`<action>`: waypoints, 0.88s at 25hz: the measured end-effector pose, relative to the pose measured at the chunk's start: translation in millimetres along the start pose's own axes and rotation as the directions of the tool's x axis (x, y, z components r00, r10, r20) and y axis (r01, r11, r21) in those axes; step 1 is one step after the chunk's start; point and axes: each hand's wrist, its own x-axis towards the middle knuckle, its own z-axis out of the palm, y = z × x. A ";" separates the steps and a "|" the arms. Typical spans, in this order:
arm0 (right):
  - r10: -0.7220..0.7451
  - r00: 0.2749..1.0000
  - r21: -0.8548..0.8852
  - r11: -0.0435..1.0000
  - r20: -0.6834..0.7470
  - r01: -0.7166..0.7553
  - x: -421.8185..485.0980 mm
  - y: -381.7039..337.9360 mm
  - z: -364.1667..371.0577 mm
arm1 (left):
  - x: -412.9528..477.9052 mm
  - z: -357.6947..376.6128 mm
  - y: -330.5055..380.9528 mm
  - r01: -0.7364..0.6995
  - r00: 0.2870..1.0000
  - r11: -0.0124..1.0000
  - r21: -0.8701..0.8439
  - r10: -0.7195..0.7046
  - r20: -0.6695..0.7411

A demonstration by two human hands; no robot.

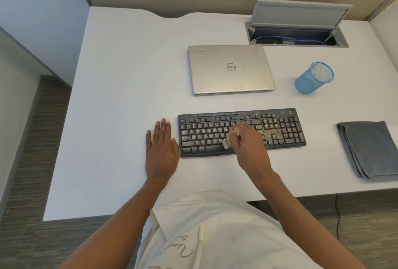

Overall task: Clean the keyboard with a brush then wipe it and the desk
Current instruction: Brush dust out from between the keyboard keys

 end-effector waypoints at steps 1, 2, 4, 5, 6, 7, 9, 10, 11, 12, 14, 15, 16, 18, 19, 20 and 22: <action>-0.013 1.000 -0.001 1.000 -0.021 0.013 -0.5 -1.2 0.8 | -0.3 -0.4 -0.1 0.000 1.000 1.000 -0.005 0.000 -0.004; -0.029 0.999 -0.009 1.000 -0.033 0.028 -0.7 -1.5 2.2 | -0.3 -0.5 0.0 0.000 1.000 1.000 -0.007 0.000 -0.006; -0.049 0.999 -0.053 0.997 -0.012 0.049 0.2 1.3 5.4 | -0.7 -0.7 0.0 0.000 1.000 1.000 -0.002 0.000 -0.004; -0.051 0.999 -0.081 0.995 0.010 0.051 0.5 2.9 6.2 | -0.8 -0.9 0.1 0.000 1.000 1.000 0.003 0.000 -0.003; -0.043 0.999 -0.095 0.994 0.024 0.045 0.6 3.9 6.9 | -0.6 -0.7 0.0 -0.001 1.000 1.000 0.008 0.001 -0.004; -0.033 0.999 -0.087 0.996 0.026 0.035 0.6 3.6 7.1 | -0.4 -0.6 -0.2 -0.001 1.000 1.000 0.010 0.001 -0.002; -0.022 1.000 -0.013 1.000 -0.001 0.022 -0.4 -0.6 6.1 | -0.3 -0.3 0.0 -0.001 1.000 1.000 0.010 0.001 -0.001; -0.028 0.999 0.025 0.999 -0.021 0.029 -1.4 -3.5 6.1 | -0.3 -0.4 0.1 -0.001 1.000 1.000 0.010 0.001 -0.002; -0.045 0.998 0.050 0.998 -0.039 0.047 -2.7 -6.1 6.2 | -0.4 -0.5 -0.2 -0.001 1.000 1.000 0.011 0.001 -0.003; -0.065 0.997 0.064 0.996 -0.047 0.068 -3.5 -7.1 7.1 | -0.4 -0.5 -0.4 -0.001 1.000 1.000 0.013 0.001 -0.003; -0.072 0.997 0.062 0.995 -0.017 0.073 -4.4 -5.2 9.3 | -0.4 -0.6 -0.1 -0.002 1.000 1.000 0.011 0.002 -0.005; -0.052 0.999 0.052 0.997 0.010 0.051 -4.3 -3.9 9.3 | -0.4 -0.7 0.1 -0.002 1.000 1.000 0.008 0.002 -0.005; -0.026 0.999 0.046 0.999 0.028 0.024 -3.8 -2.4 9.0 | -0.4 -0.8 0.5 -0.003 1.000 1.000 0.007 0.003 -0.006; 0.001 1.000 0.055 0.998 0.009 -0.001 -3.2 -3.1 7.4 | -0.3 -0.8 0.0 -0.001 1.000 1.000 0.004 0.001 -0.008; -0.008 1.000 0.061 0.998 -0.020 0.009 -3.7 -4.1 6.8 | -0.4 -0.9 -0.5 0.000 1.000 1.000 0.002 0.000 -0.008; -0.029 0.998 0.064 0.997 -0.048 0.032 -4.1 -4.9 6.4 | -0.4 -0.6 -0.6 0.001 1.000 1.000 0.001 -0.001 -0.005; -0.072 0.996 0.057 0.996 -0.044 0.074 -4.4 -3.5 6.7 | -0.6 -0.5 -0.2 0.002 1.000 1.000 0.003 -0.002 0.000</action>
